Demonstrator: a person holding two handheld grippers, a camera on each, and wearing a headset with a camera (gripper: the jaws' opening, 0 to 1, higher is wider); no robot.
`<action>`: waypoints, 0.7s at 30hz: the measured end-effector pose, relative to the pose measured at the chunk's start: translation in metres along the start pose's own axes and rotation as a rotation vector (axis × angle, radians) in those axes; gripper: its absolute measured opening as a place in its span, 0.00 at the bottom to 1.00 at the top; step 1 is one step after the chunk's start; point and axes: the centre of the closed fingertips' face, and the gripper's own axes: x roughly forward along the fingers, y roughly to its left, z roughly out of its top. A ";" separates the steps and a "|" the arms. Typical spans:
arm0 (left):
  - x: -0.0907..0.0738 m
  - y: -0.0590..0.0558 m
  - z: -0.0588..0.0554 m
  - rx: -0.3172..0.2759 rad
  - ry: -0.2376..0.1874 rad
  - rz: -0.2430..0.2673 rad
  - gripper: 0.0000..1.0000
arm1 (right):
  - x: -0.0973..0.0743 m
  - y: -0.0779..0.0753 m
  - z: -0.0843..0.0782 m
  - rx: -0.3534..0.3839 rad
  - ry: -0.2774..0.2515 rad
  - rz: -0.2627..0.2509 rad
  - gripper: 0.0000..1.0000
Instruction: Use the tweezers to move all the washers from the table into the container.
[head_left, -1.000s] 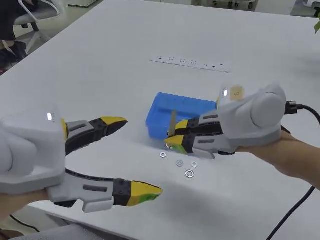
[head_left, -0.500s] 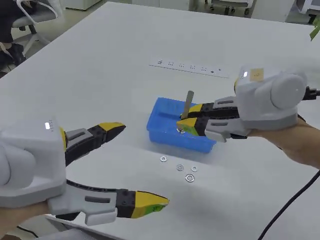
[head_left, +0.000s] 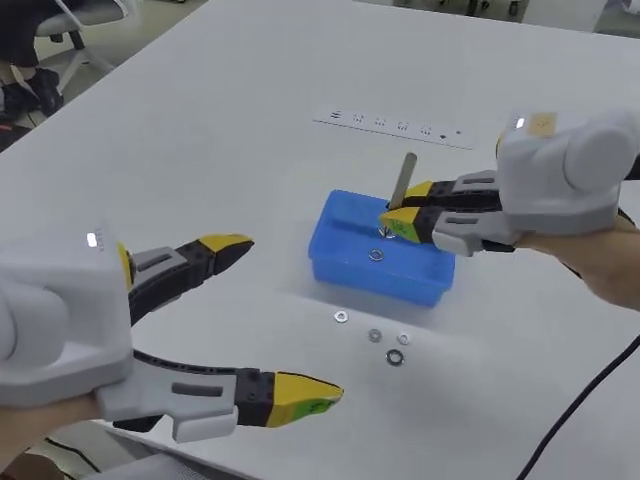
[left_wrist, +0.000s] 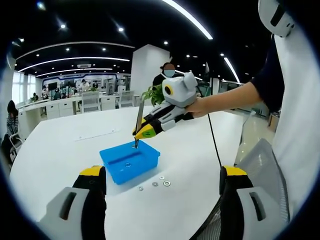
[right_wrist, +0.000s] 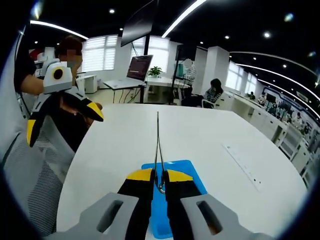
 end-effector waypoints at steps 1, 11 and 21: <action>0.001 0.001 0.000 -0.007 -0.003 0.000 1.00 | 0.003 -0.004 -0.003 0.005 0.007 -0.003 0.09; 0.006 0.012 -0.006 -0.028 -0.001 0.019 1.00 | 0.031 -0.029 -0.037 0.055 0.054 -0.037 0.09; -0.007 0.025 -0.020 -0.065 0.010 0.078 1.00 | 0.051 -0.028 -0.069 0.089 0.097 -0.027 0.09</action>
